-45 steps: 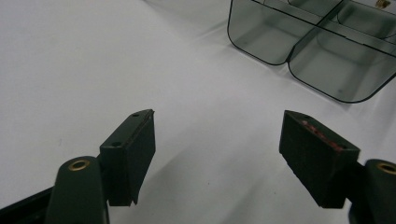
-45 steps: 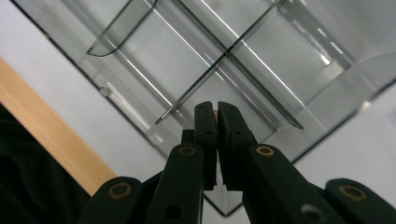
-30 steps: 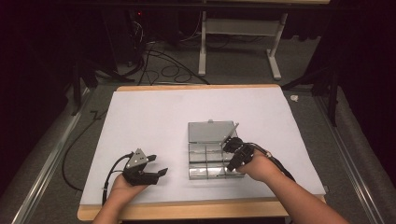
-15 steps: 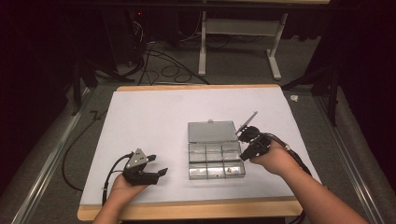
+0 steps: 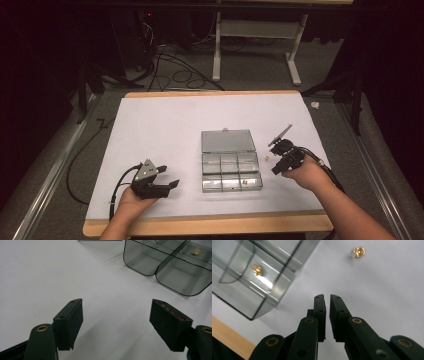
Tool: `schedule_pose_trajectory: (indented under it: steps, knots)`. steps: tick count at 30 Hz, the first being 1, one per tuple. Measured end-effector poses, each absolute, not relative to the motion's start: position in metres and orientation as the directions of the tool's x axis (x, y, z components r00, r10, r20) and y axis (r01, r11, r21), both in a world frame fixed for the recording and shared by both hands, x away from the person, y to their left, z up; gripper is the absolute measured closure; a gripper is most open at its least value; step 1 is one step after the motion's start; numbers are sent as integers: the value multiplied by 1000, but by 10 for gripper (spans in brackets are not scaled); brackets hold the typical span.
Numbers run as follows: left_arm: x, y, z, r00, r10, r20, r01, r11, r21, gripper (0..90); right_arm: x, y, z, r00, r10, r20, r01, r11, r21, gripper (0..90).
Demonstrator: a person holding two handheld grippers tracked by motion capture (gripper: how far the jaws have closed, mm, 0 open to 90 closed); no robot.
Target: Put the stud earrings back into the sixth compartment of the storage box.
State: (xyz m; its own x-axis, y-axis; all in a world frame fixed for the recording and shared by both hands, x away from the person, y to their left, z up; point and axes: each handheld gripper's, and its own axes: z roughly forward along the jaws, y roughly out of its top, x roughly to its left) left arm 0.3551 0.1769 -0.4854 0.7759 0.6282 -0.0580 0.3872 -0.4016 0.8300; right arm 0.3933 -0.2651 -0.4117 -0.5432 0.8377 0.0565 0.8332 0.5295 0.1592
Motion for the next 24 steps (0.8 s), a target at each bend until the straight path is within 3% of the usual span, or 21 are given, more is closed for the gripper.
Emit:
schedule_pose_trajectory:
  steps: [8,24]
  knots:
    - [355,177,-486,778,626,-57,384,-401,832,273,395,-273,-424,-507,859,68,857,495,143,840]
    - [356,177,-485,783,619,-62,387,-405,828,273,421,-265,-430,-523,851,54,847,511,146,825]
